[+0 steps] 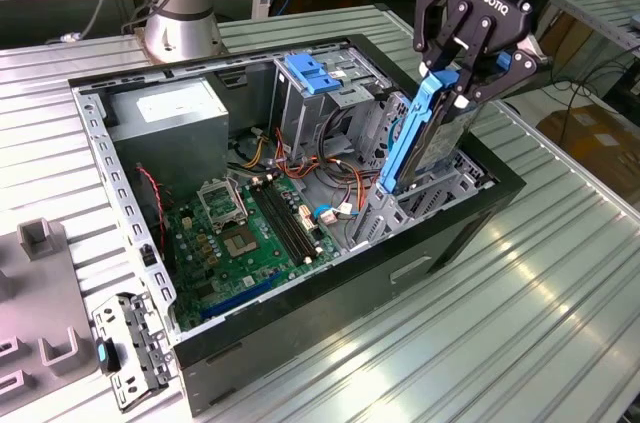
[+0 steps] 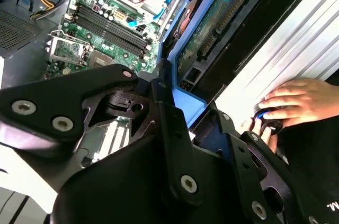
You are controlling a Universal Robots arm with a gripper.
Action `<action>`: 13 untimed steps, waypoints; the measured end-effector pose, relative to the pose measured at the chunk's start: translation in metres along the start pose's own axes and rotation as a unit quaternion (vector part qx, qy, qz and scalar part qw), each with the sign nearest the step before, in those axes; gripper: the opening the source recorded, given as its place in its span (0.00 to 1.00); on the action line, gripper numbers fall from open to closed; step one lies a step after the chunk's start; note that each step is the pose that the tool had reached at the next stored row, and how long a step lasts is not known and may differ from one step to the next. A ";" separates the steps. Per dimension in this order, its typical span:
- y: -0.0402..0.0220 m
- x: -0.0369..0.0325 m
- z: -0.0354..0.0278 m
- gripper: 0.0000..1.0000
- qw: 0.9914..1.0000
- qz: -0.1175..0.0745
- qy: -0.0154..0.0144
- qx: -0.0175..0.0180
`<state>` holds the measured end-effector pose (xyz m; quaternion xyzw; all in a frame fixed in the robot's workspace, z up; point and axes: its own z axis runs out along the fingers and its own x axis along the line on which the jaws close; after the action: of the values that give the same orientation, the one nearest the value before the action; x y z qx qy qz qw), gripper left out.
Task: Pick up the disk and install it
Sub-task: 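Insert the disk into the insertion slot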
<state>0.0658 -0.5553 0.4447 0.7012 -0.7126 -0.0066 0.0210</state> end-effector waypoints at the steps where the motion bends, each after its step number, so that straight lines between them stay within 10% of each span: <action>1: -0.0008 0.0000 -0.0001 0.37 1.000 0.007 0.000 -0.002; 13: -0.0035 0.0012 0.0124 0.37 1.000 0.009 0.000 -0.002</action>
<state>0.0687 -0.5568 0.4323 0.6949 -0.7187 -0.0076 0.0226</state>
